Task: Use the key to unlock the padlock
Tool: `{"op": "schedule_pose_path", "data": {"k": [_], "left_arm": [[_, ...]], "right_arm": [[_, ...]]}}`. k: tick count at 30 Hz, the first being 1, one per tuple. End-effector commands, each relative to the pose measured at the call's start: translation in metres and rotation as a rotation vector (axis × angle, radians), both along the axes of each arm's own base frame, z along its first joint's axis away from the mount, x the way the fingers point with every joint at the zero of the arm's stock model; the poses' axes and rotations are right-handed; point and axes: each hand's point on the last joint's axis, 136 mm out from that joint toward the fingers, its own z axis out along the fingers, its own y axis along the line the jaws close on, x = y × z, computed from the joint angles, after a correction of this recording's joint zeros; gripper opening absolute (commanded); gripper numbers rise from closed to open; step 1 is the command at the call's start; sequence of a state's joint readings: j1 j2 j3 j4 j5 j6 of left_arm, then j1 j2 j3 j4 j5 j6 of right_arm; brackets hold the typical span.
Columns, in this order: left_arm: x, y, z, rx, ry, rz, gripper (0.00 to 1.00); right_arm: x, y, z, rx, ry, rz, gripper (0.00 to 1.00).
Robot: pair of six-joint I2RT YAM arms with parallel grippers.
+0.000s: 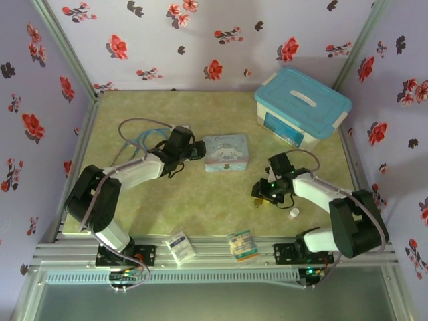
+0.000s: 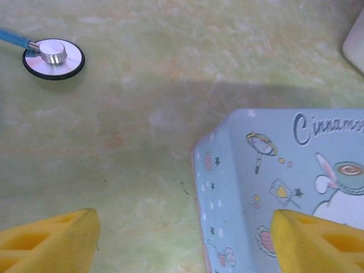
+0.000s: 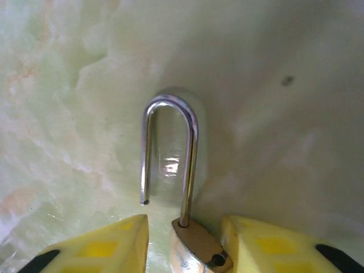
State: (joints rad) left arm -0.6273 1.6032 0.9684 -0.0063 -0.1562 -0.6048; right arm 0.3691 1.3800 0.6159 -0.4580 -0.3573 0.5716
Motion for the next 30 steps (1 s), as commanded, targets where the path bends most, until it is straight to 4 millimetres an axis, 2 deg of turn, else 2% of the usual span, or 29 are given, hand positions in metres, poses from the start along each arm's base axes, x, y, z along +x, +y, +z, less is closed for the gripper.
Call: {"op": "schedule_pose_path", "data": {"k": [1, 4, 6, 8, 10, 11, 12, 13, 14, 16, 19, 21, 24, 26, 30], "left_arm": [[-0.003, 0.000, 0.027, -0.065, -0.055, 0.012, 0.83], [-0.009, 0.013, 0.054, -0.083, -0.103, 0.032, 0.87], [-0.013, 0.028, 0.070, -0.086, -0.133, 0.061, 0.89], [-0.017, 0.046, 0.081, -0.079, -0.150, 0.091, 0.91], [-0.022, 0.066, 0.084, -0.043, -0.152, 0.113, 0.94], [-0.025, 0.078, 0.084, -0.011, -0.156, 0.127, 0.99], [-0.029, 0.095, 0.083, 0.039, -0.160, 0.158, 1.00], [-0.033, 0.114, 0.082, 0.094, -0.173, 0.199, 1.00], [-0.036, 0.131, 0.080, 0.137, -0.182, 0.233, 1.00], [-0.039, 0.162, 0.068, 0.236, -0.213, 0.268, 1.00], [-0.041, 0.201, 0.044, 0.367, -0.212, 0.324, 1.00], [-0.043, 0.220, 0.036, 0.430, -0.209, 0.363, 1.00], [-0.043, 0.239, 0.035, 0.487, -0.253, 0.405, 1.00], [-0.038, 0.238, 0.038, 0.531, -0.302, 0.367, 1.00], [-0.034, 0.259, 0.026, 0.542, -0.306, 0.397, 1.00]], "right_arm": [[0.016, -0.030, -0.005, -0.188, -0.059, -0.006, 0.45], [0.030, -0.020, 0.003, -0.148, -0.113, 0.010, 0.47], [0.037, -0.022, 0.004, -0.176, -0.119, 0.011, 0.48], [0.044, -0.028, 0.008, -0.226, -0.127, 0.009, 0.48], [0.056, -0.032, 0.022, -0.241, -0.205, -0.015, 0.50], [0.064, -0.035, 0.033, -0.256, -0.252, -0.025, 0.57], [0.072, -0.042, 0.045, -0.302, -0.303, -0.035, 0.67], [0.081, -0.053, 0.059, -0.361, -0.357, -0.046, 0.86], [0.088, -0.064, 0.070, -0.419, -0.401, -0.052, 0.99], [0.104, -0.090, 0.090, -0.529, -0.467, -0.090, 0.99], [0.122, -0.125, 0.105, -0.549, -0.517, -0.250, 0.99], [0.131, -0.146, 0.114, -0.646, -0.617, -0.299, 0.99], [0.141, -0.156, 0.119, -0.743, -0.763, -0.259, 0.99], [0.144, -0.159, 0.119, -0.767, -0.841, -0.247, 0.99], [0.142, -0.177, 0.109, -0.698, -0.954, -0.362, 0.99]]}}
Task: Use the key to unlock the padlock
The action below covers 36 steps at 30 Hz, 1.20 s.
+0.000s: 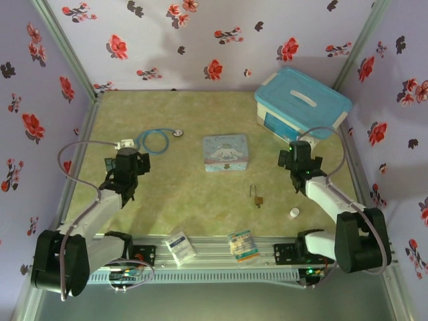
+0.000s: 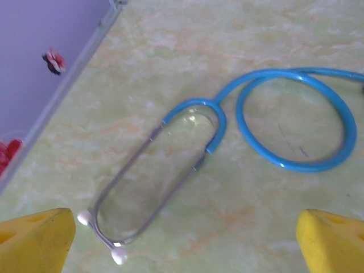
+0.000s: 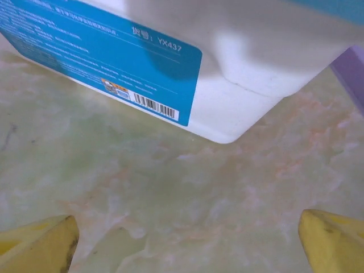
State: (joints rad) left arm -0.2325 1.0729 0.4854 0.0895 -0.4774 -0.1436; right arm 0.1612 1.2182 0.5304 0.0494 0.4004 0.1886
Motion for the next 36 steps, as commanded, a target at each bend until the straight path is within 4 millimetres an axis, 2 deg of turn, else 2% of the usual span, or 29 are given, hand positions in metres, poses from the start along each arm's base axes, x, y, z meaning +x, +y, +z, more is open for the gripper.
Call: {"op": "schedule_pose_path", "data": {"k": [1, 3, 5, 7, 9, 13, 14, 16, 17, 18, 29, 32, 36], "left_arm": [[0.014, 0.019, 0.008, 0.039, -0.109, 0.009, 0.99], [0.019, 0.021, 0.001, -0.014, -0.158, -0.019, 0.99], [0.024, 0.028, -0.009, -0.070, -0.183, -0.016, 1.00], [0.027, 0.033, -0.007, -0.106, -0.244, -0.014, 0.99], [0.030, 0.028, -0.007, -0.103, -0.285, -0.053, 1.00], [0.050, 0.020, -0.013, -0.087, -0.237, -0.114, 1.00], [0.055, 0.019, -0.017, -0.082, -0.244, -0.123, 1.00], [0.060, 0.021, -0.036, -0.090, -0.231, -0.114, 0.99], [0.064, 0.023, -0.033, -0.077, -0.257, -0.110, 1.00], [0.061, 0.023, -0.040, -0.093, -0.203, -0.103, 1.00], [0.066, 0.024, -0.039, -0.078, -0.201, -0.097, 1.00], [0.067, 0.013, -0.039, -0.040, -0.191, -0.145, 1.00], [0.070, 0.012, -0.041, -0.074, -0.176, -0.173, 1.00]], "right_arm": [[0.016, -0.021, 0.030, 0.000, -0.276, -0.055, 0.99], [0.017, -0.022, 0.029, 0.060, -0.376, -0.043, 0.99], [0.022, -0.023, 0.025, 0.040, -0.395, -0.030, 0.99], [0.026, -0.031, 0.025, 0.009, -0.414, -0.068, 0.99], [0.027, -0.034, 0.024, 0.002, -0.426, -0.071, 0.99], [0.044, -0.023, -0.004, 0.025, -0.389, 0.012, 0.99], [0.049, -0.021, -0.004, 0.023, -0.420, 0.028, 0.99], [0.050, -0.017, -0.008, 0.039, -0.354, 0.043, 0.99], [0.052, -0.019, -0.011, 0.039, -0.313, 0.035, 0.99], [0.056, -0.019, -0.011, 0.033, -0.324, 0.035, 0.99], [0.055, -0.020, -0.010, 0.029, -0.325, 0.030, 0.99], [0.055, -0.020, -0.010, 0.029, -0.325, 0.030, 0.99], [0.055, -0.020, -0.010, 0.028, -0.325, 0.030, 0.99]]}}
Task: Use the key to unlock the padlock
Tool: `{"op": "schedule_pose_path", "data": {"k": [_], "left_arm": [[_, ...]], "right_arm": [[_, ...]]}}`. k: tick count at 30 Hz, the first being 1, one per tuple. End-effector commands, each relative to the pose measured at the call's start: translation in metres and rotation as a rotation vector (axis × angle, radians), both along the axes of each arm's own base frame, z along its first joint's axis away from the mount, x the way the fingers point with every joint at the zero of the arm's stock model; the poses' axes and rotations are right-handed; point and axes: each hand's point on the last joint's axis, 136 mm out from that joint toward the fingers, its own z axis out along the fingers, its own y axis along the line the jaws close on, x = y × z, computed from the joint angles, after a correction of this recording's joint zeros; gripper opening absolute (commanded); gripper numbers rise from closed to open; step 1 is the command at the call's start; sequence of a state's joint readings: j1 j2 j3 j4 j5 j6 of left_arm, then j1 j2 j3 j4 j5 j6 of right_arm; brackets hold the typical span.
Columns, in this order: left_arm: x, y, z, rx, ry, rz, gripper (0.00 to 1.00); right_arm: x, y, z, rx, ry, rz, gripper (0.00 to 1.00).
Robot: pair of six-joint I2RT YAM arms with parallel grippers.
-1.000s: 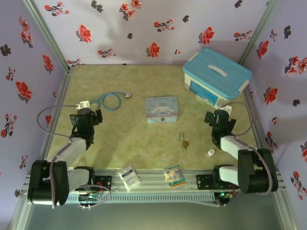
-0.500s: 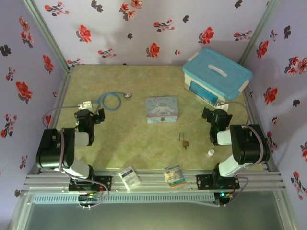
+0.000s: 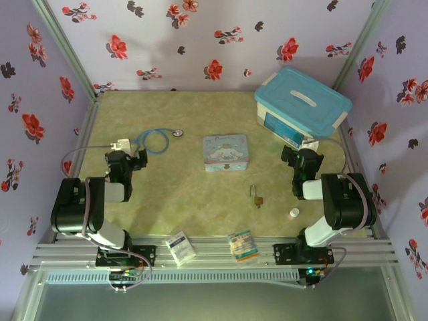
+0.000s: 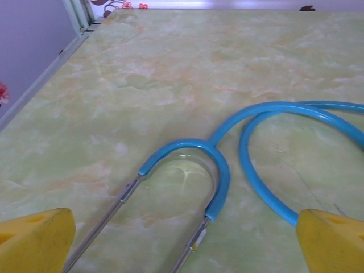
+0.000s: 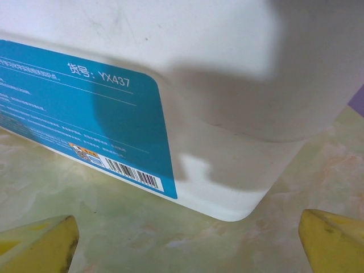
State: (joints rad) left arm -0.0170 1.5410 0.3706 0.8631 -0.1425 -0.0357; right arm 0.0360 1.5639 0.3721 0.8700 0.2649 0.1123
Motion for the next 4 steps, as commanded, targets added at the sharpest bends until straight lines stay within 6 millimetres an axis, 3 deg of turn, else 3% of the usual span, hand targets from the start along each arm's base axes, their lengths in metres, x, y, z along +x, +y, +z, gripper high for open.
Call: {"op": "schedule_pose_path", "data": {"k": [1, 4], "left_arm": [[0.0103, -0.0020, 0.0123, 0.012, -0.034, -0.040, 1.00], [0.0103, -0.0022, 0.0125, 0.012, -0.036, -0.041, 1.00]], "right_arm": [[0.0050, -0.0020, 0.0110, -0.011, -0.036, -0.001, 0.99], [0.0045, -0.0014, 0.0110, -0.011, -0.037, 0.000, 0.99]]}}
